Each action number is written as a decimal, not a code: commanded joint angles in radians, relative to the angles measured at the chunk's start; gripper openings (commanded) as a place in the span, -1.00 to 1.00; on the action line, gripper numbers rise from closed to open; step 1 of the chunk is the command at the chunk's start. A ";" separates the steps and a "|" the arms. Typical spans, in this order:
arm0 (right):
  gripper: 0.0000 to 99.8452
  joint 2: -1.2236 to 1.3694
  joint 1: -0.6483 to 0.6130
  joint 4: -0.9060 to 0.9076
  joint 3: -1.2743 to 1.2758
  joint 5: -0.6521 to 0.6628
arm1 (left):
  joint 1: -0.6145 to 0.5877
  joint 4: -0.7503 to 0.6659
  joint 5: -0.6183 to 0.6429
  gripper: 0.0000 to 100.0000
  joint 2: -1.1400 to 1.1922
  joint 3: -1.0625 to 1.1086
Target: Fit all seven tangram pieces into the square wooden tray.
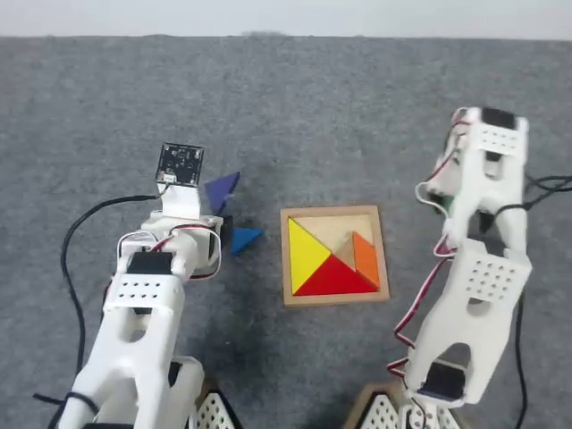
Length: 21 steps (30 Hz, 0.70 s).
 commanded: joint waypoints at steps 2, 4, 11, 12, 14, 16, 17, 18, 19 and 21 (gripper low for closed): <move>-0.39 0.008 -0.010 0.015 -0.127 0.037 | 0.011 -0.026 -0.014 -0.55 -0.029 -0.010; -0.39 0.025 -0.042 0.001 -0.133 0.034 | 0.011 -0.026 -0.014 -0.55 -0.029 -0.010; -0.39 0.113 -0.081 -0.041 -0.198 0.031 | 0.011 -0.026 -0.014 -0.55 -0.029 -0.010; -0.39 0.128 -0.077 -0.041 -0.216 0.031 | 0.011 -0.026 -0.014 -0.55 -0.029 -0.010; -0.39 0.160 -0.071 -0.041 -0.252 0.031 | 0.011 -0.026 -0.014 -0.55 -0.029 -0.010; -0.39 0.200 -0.068 -0.038 -0.285 0.031 | 0.011 -0.026 -0.014 -0.55 -0.029 -0.010; -0.39 0.222 -0.067 -0.036 -0.298 0.031 | 0.011 -0.026 -0.014 -0.55 -0.029 -0.010; -0.39 0.245 -0.065 -0.036 -0.308 0.031 | 0.011 -0.026 -0.014 -0.55 -0.029 -0.010; -0.39 0.265 -0.064 -0.038 -0.318 0.031 | 0.011 -0.026 -0.014 -0.55 -0.029 -0.010; -0.39 0.300 -0.064 -0.036 -0.338 0.034 | 0.011 -0.025 -0.014 -0.55 -0.029 -0.010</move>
